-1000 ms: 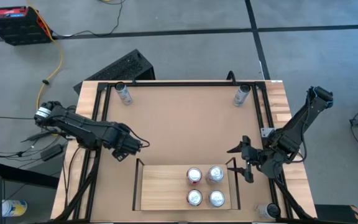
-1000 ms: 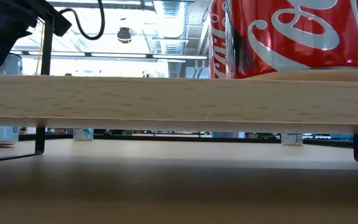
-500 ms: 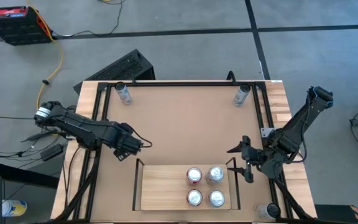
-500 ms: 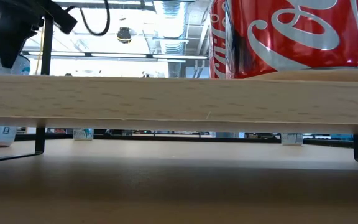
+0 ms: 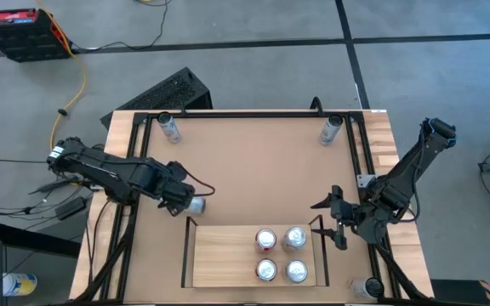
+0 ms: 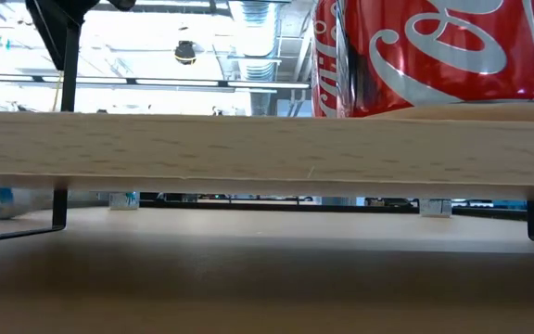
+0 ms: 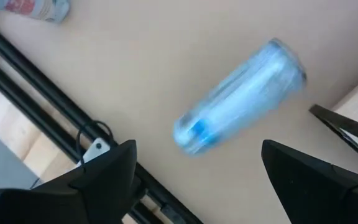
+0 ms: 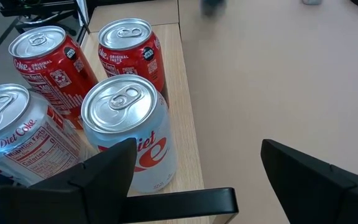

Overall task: Place canned beverage on shelf
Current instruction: Put the bottom white blue soda can on the shelf

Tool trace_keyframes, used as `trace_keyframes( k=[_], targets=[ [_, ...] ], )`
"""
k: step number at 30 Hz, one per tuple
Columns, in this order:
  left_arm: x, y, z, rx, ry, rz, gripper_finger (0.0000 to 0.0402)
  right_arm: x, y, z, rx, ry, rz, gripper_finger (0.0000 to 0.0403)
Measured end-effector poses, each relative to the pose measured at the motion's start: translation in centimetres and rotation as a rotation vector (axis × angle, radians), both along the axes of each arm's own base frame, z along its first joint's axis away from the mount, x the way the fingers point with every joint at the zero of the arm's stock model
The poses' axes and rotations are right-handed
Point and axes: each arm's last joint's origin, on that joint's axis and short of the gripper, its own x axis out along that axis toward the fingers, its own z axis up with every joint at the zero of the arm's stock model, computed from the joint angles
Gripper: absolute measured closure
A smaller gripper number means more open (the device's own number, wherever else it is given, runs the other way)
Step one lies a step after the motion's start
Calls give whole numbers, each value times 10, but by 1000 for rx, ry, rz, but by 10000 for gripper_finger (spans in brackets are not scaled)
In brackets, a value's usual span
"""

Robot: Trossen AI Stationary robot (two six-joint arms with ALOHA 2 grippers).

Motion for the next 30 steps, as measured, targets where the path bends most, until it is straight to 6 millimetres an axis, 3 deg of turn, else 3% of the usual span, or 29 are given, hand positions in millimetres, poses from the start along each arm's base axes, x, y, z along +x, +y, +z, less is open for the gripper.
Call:
trace_keyframes(
  k=[6,15,21,26,30],
  targets=[
    [13,-4,-7,6,-19,-49,72,0,0,0,-2,0,1,33],
    [52,-8,-48,52,211,-422,72,0,0,0,-1,-1,0,33],
    [88,19,-61,-9,53,-473,72,0,0,0,0,0,1,33],
    [97,45,-63,-25,20,-454,72,0,0,0,-1,0,1,33],
    [104,51,-75,-72,52,-506,72,-1,0,0,-4,3,1,33]
  ],
)
